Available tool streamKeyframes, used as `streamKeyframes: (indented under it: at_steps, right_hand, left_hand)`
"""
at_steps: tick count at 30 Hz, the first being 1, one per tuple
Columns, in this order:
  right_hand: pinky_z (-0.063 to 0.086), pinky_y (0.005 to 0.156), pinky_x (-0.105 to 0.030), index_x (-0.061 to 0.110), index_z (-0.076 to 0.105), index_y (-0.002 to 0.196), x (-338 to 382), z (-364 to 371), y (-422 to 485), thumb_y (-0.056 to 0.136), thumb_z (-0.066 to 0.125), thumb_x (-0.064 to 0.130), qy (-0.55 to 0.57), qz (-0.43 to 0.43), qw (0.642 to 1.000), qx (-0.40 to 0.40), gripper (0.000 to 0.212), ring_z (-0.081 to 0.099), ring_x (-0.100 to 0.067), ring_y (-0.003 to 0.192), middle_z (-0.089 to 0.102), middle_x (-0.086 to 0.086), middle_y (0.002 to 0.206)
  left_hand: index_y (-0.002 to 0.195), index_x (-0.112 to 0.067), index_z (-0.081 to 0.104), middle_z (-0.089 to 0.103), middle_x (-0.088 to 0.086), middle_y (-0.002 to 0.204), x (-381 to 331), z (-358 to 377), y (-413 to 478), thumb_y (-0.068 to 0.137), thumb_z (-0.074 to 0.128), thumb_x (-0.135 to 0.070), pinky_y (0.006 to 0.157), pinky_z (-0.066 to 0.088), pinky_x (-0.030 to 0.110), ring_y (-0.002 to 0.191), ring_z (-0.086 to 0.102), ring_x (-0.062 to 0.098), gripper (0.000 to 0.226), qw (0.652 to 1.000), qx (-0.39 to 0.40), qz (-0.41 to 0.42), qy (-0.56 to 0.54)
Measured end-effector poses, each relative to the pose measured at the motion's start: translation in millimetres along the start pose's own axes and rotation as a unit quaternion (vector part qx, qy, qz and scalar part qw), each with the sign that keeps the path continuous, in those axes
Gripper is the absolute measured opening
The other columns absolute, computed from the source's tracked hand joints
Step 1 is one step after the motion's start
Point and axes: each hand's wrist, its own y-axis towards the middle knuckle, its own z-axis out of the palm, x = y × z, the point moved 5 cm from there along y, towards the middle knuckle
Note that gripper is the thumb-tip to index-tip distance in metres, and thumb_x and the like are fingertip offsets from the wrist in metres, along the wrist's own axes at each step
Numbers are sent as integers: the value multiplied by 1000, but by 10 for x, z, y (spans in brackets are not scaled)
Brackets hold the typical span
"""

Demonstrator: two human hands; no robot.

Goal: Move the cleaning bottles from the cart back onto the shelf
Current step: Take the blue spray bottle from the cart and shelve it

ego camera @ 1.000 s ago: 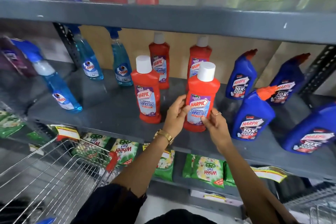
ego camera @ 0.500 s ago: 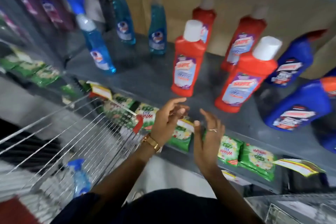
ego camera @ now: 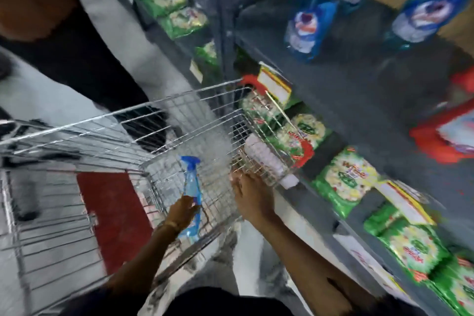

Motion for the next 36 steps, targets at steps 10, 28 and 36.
streamKeyframes:
  at_steps: [10,28,36]
  right_hand:
    - [42,68,-32,21,65,97,-65,384,316,80,47,31,-158,13,983,90,27,67,-30,89,74,-6,97]
    - [37,73,-32,24,64,103,-82,420,331,85,50,30,-162,-10,985,66,23,53,-22,105,70,2,109]
    - [52,92,-32,23,56,124,-20,30,275,94,55,32,377,102,914,112,32,60,-12,114,62,-1,127]
  left_hand:
    - [121,9,50,56,35,121,791,223,878,87,61,-14,92,48,47,110,57,44,43,992,-23,-127,3]
    - [103,-8,57,65,16,107,407,112,825,62,84,-22,68,44,28,96,63,30,51,992,42,-115,-27]
    - [92,-8,58,78,-2,79,-761,-684,3,66,73,17,64,61,27,78,71,17,39,929,133,143,-314]
